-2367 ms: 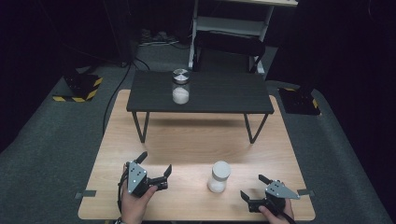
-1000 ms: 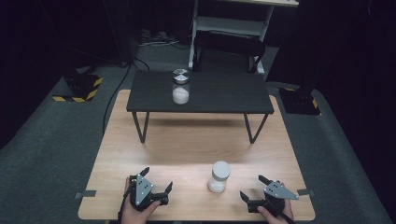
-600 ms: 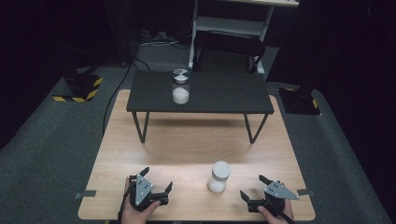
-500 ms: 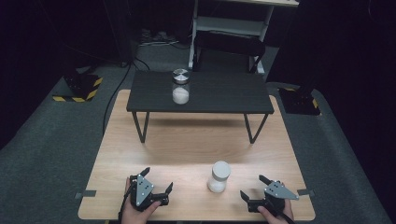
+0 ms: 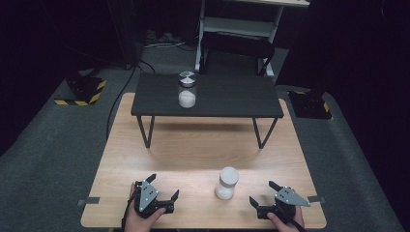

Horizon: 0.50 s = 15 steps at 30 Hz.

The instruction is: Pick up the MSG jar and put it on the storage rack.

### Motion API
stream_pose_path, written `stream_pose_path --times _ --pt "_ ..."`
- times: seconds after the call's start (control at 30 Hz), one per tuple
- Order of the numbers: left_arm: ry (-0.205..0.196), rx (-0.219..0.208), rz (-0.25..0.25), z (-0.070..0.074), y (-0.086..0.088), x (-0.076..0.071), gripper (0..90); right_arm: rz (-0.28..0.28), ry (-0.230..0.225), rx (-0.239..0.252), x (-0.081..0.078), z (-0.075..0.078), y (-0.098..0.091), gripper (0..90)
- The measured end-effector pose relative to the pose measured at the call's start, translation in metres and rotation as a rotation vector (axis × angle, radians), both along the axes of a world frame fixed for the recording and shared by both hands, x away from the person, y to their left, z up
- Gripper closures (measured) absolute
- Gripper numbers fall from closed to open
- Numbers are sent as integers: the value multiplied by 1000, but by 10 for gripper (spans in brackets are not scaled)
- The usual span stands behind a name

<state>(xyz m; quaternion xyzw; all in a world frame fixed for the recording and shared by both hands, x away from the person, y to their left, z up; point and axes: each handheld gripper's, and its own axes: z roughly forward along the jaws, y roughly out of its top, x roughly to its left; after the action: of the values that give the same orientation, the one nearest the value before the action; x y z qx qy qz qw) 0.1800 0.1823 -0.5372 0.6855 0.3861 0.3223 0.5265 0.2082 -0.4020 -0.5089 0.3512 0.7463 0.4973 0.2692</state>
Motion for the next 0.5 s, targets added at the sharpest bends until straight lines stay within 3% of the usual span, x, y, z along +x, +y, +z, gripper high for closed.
stream_pose_path --times 0.27,0.5 --pt "-7 14 -10 0 0 0 6 4 -27 21 -5 1 -1 0" --pt "-3 17 -25 1 2 2 6 48 -67 55 -12 8 5 0"
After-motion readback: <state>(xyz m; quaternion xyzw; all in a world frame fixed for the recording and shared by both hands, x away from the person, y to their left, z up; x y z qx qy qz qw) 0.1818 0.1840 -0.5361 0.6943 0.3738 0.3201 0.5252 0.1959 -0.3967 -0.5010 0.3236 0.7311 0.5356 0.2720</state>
